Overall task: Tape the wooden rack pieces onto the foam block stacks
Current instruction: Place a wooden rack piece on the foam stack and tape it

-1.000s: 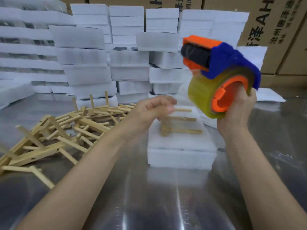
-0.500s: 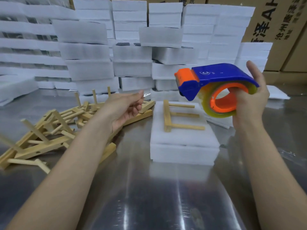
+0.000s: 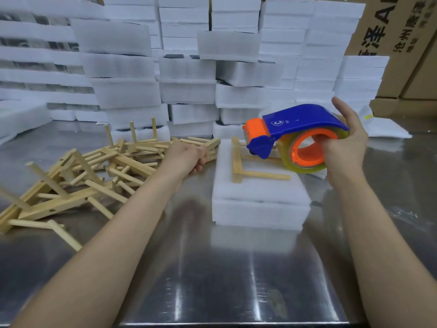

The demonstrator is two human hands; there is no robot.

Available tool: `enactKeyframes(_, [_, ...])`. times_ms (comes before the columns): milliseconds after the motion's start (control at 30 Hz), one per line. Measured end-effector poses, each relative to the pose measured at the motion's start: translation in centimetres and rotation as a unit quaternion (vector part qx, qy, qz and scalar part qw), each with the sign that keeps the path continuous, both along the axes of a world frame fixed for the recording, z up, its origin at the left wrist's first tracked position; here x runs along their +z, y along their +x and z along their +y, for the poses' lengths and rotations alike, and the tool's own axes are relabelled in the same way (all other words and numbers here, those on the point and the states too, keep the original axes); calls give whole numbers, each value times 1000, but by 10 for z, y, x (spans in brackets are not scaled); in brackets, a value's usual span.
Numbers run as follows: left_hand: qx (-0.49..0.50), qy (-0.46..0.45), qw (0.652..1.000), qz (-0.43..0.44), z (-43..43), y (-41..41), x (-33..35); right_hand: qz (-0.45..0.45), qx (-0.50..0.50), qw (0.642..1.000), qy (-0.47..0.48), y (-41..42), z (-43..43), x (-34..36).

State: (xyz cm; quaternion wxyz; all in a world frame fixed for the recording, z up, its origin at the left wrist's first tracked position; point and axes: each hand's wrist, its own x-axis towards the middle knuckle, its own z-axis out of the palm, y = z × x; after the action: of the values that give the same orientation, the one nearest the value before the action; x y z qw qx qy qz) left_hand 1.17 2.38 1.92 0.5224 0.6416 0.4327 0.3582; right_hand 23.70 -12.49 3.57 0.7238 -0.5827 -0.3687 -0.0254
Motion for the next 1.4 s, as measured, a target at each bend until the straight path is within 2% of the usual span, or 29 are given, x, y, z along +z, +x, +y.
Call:
enactKeyframes(100, [-12, 35, 998, 41, -2, 4, -9, 5, -6, 1000, -9, 2, -1, -2])
enactKeyframes(267, [11, 185, 967, 176, -13, 14, -21, -4, -8, 1000, -12, 2, -1, -3])
enactKeyframes(367, [-12, 189, 958, 215, -12, 14, -24, -11, -4, 1000, -13, 5, 0, -5])
enactKeyframes(500, [-118, 162, 941, 273, -9, 5, -29, -29, 8, 999, -11, 8, 1, -7])
enactKeyframes(533, [-109, 187, 937, 274, -8, 3, -26, -32, 9, 999, -11, 8, 1, -6])
enactKeyframes(600, [-9, 292, 925, 242, -5, 4, -14, -40, 14, 999, -15, 8, 1, -5])
enactKeyframes(633, [36, 331, 923, 192, -7, 7, -7, -44, 17, 999, -17, 8, 0, -5])
enactKeyframes(667, [41, 337, 932, 128, -10, 11, 0, -49, 19, 998, -20, 7, -1, -4])
enactKeyframes(733, [-50, 242, 968, 36, -25, 25, 8, -61, 21, 997, -29, 6, -3, -5])
enactKeyframes(767, [-103, 185, 977, 34, -33, 32, 6, -65, 23, 997, -37, 6, -4, -5])
enactKeyframes(833, [-165, 139, 971, 104, -42, 39, 1, -66, 24, 996, -55, 6, -6, -4])
enactKeyframes(967, [-170, 134, 968, 125, -45, 36, 4, -68, 34, 992, -100, 15, -13, 4])
enactKeyframes(1100, [-173, 160, 960, 148, -49, 35, 6, -110, 51, 978, -171, 27, -23, 12])
enactKeyframes(1400, [-186, 188, 941, 209, -43, 39, 7, -180, 58, 954, -234, 47, -29, 18])
